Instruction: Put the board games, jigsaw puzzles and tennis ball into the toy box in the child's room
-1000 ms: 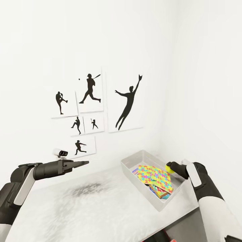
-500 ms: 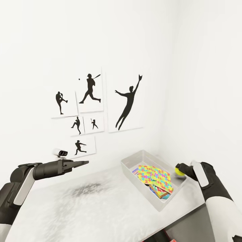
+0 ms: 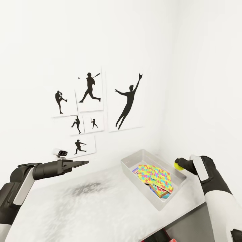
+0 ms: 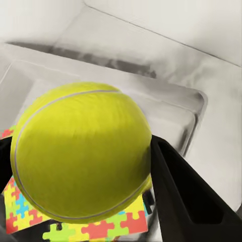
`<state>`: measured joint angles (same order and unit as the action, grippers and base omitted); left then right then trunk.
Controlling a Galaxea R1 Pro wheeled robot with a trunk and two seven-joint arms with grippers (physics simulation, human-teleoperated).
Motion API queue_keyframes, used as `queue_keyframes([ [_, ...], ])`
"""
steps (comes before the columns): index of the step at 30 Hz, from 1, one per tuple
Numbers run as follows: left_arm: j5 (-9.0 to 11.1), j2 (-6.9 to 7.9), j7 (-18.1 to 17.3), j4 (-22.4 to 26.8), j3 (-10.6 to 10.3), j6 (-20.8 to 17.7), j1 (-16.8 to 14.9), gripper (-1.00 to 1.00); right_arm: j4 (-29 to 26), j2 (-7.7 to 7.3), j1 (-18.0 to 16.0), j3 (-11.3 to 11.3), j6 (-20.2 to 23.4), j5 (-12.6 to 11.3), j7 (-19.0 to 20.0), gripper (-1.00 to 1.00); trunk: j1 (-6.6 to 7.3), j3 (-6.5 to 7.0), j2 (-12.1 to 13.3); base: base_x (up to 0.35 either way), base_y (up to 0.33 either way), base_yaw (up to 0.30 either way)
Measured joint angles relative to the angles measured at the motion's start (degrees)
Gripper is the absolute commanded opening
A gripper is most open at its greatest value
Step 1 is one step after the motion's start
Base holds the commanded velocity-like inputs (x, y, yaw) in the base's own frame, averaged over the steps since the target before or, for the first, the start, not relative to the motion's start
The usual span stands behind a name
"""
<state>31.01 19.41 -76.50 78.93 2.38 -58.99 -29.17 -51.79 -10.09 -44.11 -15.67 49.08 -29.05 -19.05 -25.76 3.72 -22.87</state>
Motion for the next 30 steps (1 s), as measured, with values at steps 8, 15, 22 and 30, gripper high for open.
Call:
queue_keyframes([
  [8,0.03,0.00,-0.09,0.00,0.00,-0.07,0.00,1.00,0.67,-0.01,-5.07,0.36,3.19,3.07,-3.07,-1.00,0.00,-0.73,0.00,0.000,0.000,0.000],
  [15,0.33,0.09,-0.19,0.00,-0.02,-0.08,0.00,1.00,4.35,-0.09,-7.01,0.37,4.06,5.97,-4.74,-1.00,0.00,-1.39,0.00,0.000,0.000,0.000],
  [22,0.48,0.13,-0.25,0.00,-0.02,-0.18,0.00,1.00,5.65,0.18,-7.36,0.43,3.95,6.06,-4.74,-1.00,0.00,-2.04,0.00,0.000,0.000,0.000],
  [30,0.84,-2.12,-0.16,-0.48,-1.43,-0.50,-3.97,1.00,7.53,0.24,-7.37,0.56,3.77,6.06,-4.72,-1.00,0.00,-2.78,0.01,0.000,0.000,0.000],
])
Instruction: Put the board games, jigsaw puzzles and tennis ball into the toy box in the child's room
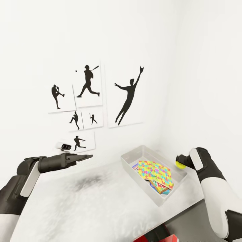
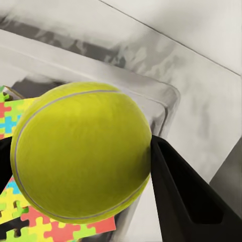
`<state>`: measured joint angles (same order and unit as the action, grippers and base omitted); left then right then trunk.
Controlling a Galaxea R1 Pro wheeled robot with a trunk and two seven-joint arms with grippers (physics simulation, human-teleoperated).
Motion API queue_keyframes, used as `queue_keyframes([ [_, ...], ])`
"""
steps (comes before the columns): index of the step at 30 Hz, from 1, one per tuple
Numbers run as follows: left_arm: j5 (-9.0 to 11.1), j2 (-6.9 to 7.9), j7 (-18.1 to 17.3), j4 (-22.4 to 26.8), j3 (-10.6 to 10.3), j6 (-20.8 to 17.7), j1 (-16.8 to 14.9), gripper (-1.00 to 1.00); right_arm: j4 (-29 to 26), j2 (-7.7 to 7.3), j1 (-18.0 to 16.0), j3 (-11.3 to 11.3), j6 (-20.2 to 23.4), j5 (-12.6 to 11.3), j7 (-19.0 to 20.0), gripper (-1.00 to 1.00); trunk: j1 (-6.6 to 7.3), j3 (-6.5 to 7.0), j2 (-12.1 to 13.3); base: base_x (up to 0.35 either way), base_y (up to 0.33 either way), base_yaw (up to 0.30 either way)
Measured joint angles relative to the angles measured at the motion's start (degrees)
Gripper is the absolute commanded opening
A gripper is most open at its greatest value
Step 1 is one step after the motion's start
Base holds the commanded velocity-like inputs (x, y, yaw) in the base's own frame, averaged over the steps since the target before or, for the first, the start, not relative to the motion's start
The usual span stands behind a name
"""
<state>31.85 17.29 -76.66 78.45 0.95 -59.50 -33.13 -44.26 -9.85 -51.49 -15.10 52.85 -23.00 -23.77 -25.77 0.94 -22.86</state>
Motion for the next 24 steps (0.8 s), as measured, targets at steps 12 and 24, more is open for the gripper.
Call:
queue_keyframes([
  [12,-0.71,-16.43,13.25,-28.09,-11.63,-0.23,-25.59,1.00,0.10,0.04,-0.09,2.71,-0.14,-0.01,0.01,-1.00,0.00,-1.12,0.00,0.000,0.000,0.000],
  [24,-0.31,-20.53,25.25,-30.23,-11.85,-0.31,-26.67,1.00,-0.04,0.21,-0.24,2.73,-0.13,0.01,0.00,-1.00,0.02,-2.14,0.08,0.000,0.000,0.000],
])
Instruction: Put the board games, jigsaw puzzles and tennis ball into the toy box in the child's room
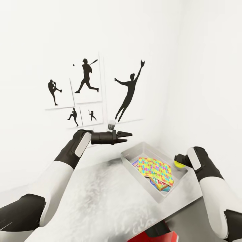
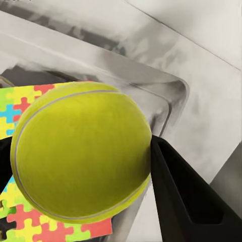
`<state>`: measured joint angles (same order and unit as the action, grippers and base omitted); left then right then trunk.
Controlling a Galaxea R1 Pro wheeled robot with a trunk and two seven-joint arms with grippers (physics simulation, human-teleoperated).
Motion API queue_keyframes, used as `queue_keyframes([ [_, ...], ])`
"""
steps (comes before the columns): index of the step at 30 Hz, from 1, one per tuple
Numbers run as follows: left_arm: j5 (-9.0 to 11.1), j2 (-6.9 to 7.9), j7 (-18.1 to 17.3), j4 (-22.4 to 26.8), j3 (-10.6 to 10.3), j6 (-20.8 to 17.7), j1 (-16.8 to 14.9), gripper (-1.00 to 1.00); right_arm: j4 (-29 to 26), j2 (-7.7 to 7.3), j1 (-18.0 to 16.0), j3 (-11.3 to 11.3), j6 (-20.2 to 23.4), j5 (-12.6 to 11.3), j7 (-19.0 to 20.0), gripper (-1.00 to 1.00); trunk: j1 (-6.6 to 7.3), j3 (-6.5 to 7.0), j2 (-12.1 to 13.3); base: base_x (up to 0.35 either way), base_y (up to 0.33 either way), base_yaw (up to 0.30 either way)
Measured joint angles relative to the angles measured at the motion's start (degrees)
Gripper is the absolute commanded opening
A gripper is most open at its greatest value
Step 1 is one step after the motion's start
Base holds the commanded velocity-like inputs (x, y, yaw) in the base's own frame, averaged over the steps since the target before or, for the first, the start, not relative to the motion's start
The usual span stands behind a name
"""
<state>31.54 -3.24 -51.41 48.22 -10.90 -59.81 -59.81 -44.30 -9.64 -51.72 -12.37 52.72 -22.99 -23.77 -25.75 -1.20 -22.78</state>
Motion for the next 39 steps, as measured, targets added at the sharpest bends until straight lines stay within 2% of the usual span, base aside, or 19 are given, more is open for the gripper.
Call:
queue_keyframes([
  [7,-0.05,0.15,0.12,-0.02,-0.05,0.00,0.00,1.00,0.03,-0.51,-2.82,0.56,0.00,0.21,-0.11,-1.00,0.00,-0.64,0.01,0.000,0.000,0.000],
  [15,-0.08,0.40,0.13,-0.02,-0.01,0.00,0.02,1.00,0.20,-0.76,-3.93,0.69,-0.08,0.48,-0.19,-1.00,0.00,-1.38,0.01,0.000,0.000,0.000],
  [21,-0.08,0.35,0.13,0.00,0.00,0.00,0.00,1.00,0.24,-1.92,-4.03,0.69,-0.18,3.20,-0.19,-1.00,0.00,-1.94,0.01,0.000,0.000,0.000],
  [25,-0.08,0.25,0.14,-0.02,0.00,0.00,0.01,1.00,0.38,-2.66,-3.87,0.71,-1.81,3.59,-0.10,-1.00,0.00,-2.31,0.01,0.000,0.000,0.000],
  [28,-0.12,0.19,0.13,-0.02,-0.05,0.00,0.00,1.00,2.59,-3.20,-3.80,0.76,-3.90,3.62,0.00,-1.00,0.00,-2.59,0.01,0.000,0.000,0.000],
  [32,-0.16,0.17,0.13,-0.01,-0.08,0.00,0.00,1.00,4.80,-3.29,-3.78,0.79,-5.61,3.65,0.16,-1.00,0.00,-2.97,0.01,0.000,0.000,0.000],
  [39,-0.17,0.09,0.13,-0.02,-0.09,0.00,0.01,1.00,5.48,-2.64,-3.78,0.85,-6.42,3.57,0.25,-1.00,0.00,-3.62,0.01,0.000,0.000,0.000],
])
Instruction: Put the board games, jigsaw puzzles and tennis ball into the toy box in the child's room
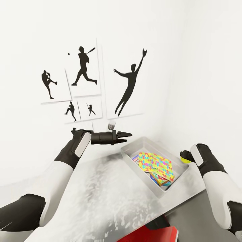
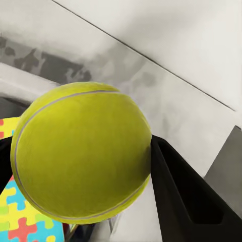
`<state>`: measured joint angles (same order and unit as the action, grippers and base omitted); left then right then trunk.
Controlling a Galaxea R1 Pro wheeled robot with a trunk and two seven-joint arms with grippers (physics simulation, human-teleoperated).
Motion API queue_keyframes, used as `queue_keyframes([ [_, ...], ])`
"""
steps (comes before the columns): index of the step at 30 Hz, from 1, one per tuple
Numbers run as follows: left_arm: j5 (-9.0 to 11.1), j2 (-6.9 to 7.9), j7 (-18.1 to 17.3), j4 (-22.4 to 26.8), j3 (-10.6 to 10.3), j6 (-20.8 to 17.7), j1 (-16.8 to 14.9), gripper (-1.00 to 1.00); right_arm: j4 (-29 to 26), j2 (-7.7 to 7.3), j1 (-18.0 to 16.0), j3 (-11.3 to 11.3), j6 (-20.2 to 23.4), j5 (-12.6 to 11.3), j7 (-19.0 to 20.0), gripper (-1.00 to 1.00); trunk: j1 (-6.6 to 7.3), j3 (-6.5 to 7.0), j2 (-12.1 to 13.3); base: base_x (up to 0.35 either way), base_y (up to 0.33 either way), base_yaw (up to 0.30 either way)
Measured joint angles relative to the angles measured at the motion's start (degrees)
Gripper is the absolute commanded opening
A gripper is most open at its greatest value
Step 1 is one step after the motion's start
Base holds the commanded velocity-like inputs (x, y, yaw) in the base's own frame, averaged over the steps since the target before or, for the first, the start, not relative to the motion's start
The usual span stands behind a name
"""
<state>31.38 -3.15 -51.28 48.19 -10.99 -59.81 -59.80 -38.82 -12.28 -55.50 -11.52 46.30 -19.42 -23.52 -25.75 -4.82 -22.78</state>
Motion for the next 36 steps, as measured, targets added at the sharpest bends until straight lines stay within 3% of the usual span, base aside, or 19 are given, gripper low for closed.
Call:
queue_keyframes([
  [22,-0.08,-0.10,0.00,0.08,0.05,0.00,-0.01,1.00,-0.36,0.35,0.00,0.03,-0.23,0.00,0.16,-1.00,0.00,-1.68,-0.01,0.000,0.000,0.000],
  [25,1.09,-1.08,-0.99,1.05,-0.90,0.82,-0.98,1.00,-0.51,1.14,-0.97,1.01,0.89,0.99,-0.45,-1.00,0.00,-1.68,-0.02,0.000,0.000,0.000],
  [28,0.96,-2.06,-1.97,2.01,-1.44,0.88,-1.95,1.00,-0.59,1.48,-1.94,1.81,1.29,0.93,-1.05,-1.00,0.00,-1.68,-0.02,0.000,0.000,0.000],
  [36,0.21,-4.67,0.50,2.55,-1.33,1.03,-4.54,1.00,-0.68,4.07,-2.47,1.87,1.51,1.08,-0.92,-1.00,0.00,-1.68,-0.01,0.000,0.000,0.000],
])
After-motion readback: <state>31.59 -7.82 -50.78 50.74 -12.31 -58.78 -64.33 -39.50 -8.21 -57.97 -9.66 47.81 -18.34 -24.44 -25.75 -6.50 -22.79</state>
